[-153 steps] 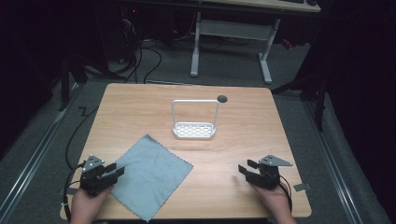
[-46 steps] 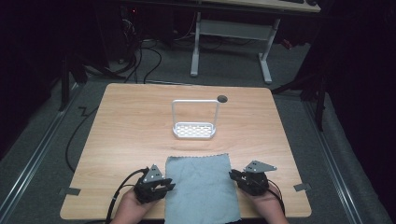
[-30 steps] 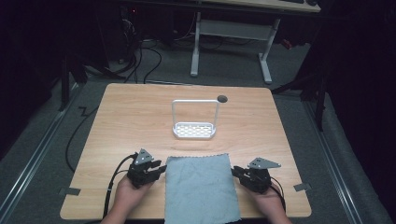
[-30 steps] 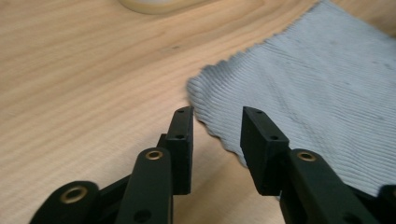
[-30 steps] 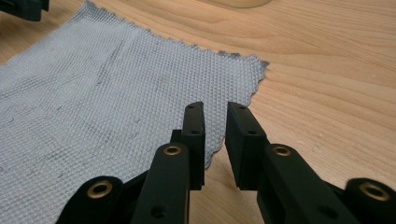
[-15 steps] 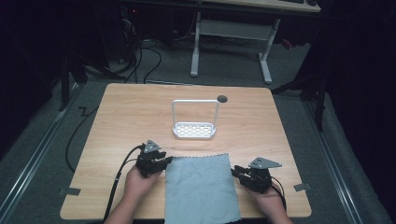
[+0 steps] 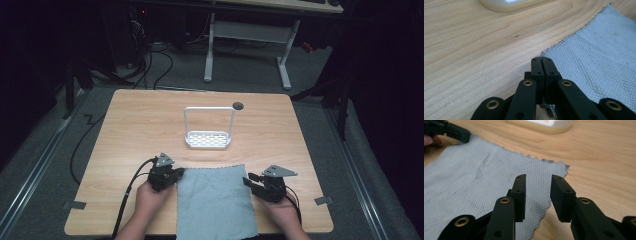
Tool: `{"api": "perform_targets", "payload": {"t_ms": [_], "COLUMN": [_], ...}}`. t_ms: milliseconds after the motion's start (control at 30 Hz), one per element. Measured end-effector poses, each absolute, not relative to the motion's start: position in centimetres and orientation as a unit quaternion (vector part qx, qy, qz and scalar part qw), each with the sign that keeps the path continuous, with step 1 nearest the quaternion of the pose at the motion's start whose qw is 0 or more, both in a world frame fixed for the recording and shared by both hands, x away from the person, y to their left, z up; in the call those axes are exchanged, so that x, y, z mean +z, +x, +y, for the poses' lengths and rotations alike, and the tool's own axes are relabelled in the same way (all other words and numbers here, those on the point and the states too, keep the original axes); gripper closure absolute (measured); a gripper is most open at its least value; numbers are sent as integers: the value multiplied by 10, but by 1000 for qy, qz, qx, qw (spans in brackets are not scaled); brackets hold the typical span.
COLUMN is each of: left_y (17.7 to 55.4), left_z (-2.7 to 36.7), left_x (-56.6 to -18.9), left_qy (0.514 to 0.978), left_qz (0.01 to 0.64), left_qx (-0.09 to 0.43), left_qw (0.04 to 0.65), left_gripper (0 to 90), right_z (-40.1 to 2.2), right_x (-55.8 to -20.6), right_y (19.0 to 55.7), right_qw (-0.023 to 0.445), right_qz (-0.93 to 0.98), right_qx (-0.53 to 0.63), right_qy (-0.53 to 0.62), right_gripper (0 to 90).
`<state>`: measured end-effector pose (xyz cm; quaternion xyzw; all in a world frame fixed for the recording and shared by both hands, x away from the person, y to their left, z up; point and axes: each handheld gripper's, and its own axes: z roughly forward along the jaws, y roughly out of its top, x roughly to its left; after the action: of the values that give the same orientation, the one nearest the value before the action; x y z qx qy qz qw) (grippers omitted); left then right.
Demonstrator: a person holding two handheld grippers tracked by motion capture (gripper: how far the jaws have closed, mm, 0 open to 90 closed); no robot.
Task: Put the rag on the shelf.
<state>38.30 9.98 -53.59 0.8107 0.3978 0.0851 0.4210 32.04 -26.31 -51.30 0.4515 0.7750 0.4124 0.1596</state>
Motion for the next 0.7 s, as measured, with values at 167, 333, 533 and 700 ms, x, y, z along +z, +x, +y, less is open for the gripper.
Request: {"api": "perform_targets", "payload": {"t_ms": [167,333,533,700], "left_y": [384,384,384,384], "left_z": [101,101,101,101], "left_x": [-536,-536,-536,-536], "left_qy": [810,810,810,810], "left_qz": [398,398,398,399], "left_qx": [79,79,77,78], "left_qw": [424,424,424,423], "left_gripper": [893,892,891,891], "right_z": [-254,-250,-243,-242], "right_x": [-511,-518,-526,-530], "right_y": [340,368,378,375], "right_qw": [181,181,170,189], "right_qz": [779,778,788,786], "right_qx": [392,365,350,354], "right_qy": [456,479,478,471], "right_gripper": [620,581,555,605]}}
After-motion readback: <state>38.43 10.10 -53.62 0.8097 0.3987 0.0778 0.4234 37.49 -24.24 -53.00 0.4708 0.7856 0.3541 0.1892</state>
